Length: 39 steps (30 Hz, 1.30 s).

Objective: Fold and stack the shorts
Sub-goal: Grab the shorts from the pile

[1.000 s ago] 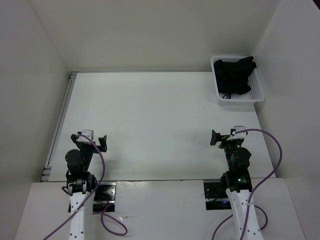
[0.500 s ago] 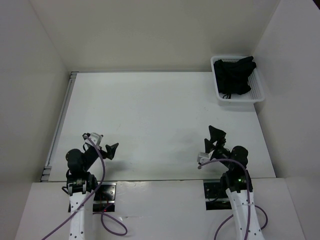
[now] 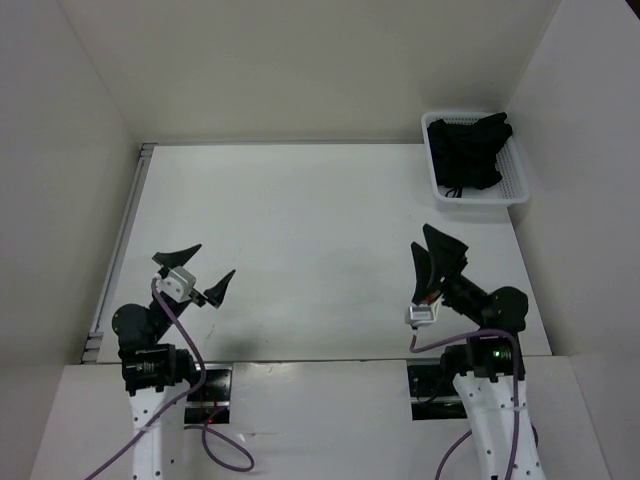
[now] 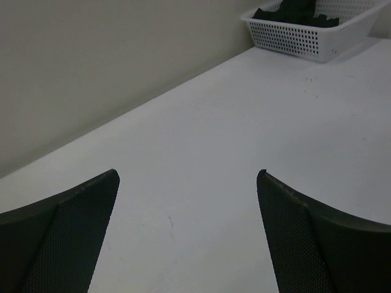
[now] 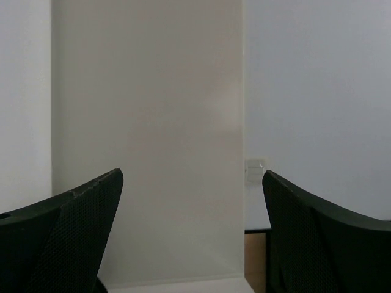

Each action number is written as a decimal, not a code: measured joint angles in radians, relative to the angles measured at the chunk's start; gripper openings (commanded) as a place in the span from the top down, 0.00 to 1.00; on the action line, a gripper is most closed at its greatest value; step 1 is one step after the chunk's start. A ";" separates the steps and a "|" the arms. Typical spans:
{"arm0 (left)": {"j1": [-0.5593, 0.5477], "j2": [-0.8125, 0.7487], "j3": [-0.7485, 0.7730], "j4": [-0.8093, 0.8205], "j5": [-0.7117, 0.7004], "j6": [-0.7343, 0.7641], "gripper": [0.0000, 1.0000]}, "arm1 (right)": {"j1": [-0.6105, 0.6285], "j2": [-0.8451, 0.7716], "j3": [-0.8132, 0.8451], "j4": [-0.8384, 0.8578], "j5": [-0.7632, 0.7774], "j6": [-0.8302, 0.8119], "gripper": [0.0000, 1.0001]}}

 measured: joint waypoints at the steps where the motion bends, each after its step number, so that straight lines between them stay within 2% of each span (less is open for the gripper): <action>1: -0.001 0.016 0.012 0.020 0.003 0.000 0.00 | 0.000 0.057 0.055 0.007 -0.002 0.015 0.01; 4: -0.006 0.153 0.067 0.056 0.002 0.000 0.00 | 0.005 0.285 0.256 0.017 0.013 0.098 0.01; 6: -0.010 0.306 0.138 0.048 -0.009 0.001 0.00 | 0.016 0.468 0.418 0.031 0.061 0.248 0.01; 9: -0.023 0.563 0.306 0.000 -0.013 0.000 0.00 | 0.064 0.784 0.772 0.020 0.251 0.585 0.01; 10: -0.037 0.660 0.385 -0.020 -0.016 0.000 0.00 | 0.082 0.908 0.943 0.032 0.360 0.729 0.01; 12: -0.069 0.815 0.495 -0.035 -0.025 0.000 0.00 | 0.091 1.085 1.151 0.044 0.510 0.935 0.01; 14: -0.093 0.925 0.550 -0.029 -0.042 0.000 0.00 | 0.092 1.207 1.271 0.014 0.613 1.096 0.01; 18: -0.106 1.029 0.554 -0.050 -0.061 0.000 0.00 | 0.092 1.490 1.557 -0.145 0.775 1.372 0.01; 21: -0.106 1.082 0.560 -0.067 -0.072 0.000 0.00 | 0.087 1.789 1.893 -0.303 0.880 1.537 0.04; 23: -0.106 1.118 0.575 -0.087 -0.081 0.000 0.00 | 0.079 1.954 2.040 -0.382 0.943 1.638 0.04; 24: -0.106 1.140 0.587 -0.098 -0.085 0.000 0.00 | 0.072 2.020 2.073 -0.421 0.974 1.680 0.01; 27: -0.106 1.192 0.621 -0.114 -0.089 0.001 0.00 | 0.056 2.156 2.102 -0.529 1.050 1.763 0.01; 32: -0.106 1.247 0.635 -0.113 -0.093 0.000 0.00 | 0.033 2.235 2.102 -0.645 1.130 1.836 0.01; 36: -0.106 1.266 0.635 -0.114 -0.097 0.000 0.00 | 0.004 2.227 2.101 -0.643 1.166 1.862 0.10; 39: -0.106 1.266 0.635 -0.119 -0.097 0.000 0.00 | -0.032 2.224 2.086 -0.640 1.180 1.873 0.20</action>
